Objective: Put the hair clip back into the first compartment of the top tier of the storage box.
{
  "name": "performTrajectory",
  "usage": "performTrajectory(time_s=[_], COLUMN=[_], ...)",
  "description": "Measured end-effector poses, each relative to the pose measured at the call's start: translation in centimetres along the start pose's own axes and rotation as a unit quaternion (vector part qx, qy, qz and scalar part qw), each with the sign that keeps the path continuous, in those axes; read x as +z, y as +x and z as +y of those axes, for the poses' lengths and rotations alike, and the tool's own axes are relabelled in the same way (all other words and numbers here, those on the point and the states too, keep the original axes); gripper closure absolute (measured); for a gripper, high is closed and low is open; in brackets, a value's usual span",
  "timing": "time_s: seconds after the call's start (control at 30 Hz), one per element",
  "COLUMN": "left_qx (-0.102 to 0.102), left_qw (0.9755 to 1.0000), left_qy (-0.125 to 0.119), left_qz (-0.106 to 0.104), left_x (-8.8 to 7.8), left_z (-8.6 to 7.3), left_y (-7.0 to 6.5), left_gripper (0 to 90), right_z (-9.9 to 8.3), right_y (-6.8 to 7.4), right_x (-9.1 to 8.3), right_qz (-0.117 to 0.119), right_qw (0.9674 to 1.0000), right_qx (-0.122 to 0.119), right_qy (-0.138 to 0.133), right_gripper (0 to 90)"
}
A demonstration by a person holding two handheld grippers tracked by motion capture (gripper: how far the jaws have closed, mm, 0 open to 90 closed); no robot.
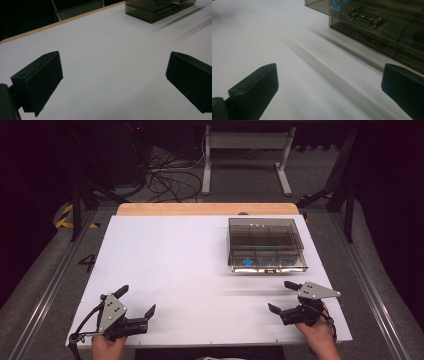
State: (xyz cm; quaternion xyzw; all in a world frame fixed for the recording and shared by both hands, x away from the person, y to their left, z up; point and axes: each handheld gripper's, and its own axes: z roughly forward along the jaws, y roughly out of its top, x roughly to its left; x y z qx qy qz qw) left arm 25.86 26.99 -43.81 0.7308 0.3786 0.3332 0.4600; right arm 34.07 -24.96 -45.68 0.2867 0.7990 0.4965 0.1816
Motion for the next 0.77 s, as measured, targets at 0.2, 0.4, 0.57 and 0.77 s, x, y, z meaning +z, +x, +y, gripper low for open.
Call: performTrajectory(time_s=[0.2, 0.4, 0.57, 0.77], left_qx=[-0.001, 0.0, -0.003, 0.002], left_qw=[1.0, 1.0, 1.0, 1.0], left_qy=[0.0, -0.002, -0.007, -0.002], left_qz=[0.001, -0.002, -0.004, 0.0], left_x=[0.0, 0.02, -0.03, 0.06], left_z=[-0.06, -0.06, -0.04, -0.04], left_y=[0.17, 0.19, 0.25, 0.16], left_gripper=[1.7, 1.7, 1.3, 1.3], right_z=[0.0, 0.29, 0.34, 0.45], right_y=[-0.39, -0.12, -0.22, -0.1], right_x=[0.51, 0.64, 0.46, 0.35], right_qz=[-0.009, 0.0, 0.008, 0.011], right_qw=[0.9999, 0.9999, 0.9999, 0.9998], right_qx=[0.006, -0.008, 0.002, 0.004], right_qy=[-0.001, -0.006, -0.014, -0.016], right_gripper=[1.0, 0.5, 0.4, 0.0])
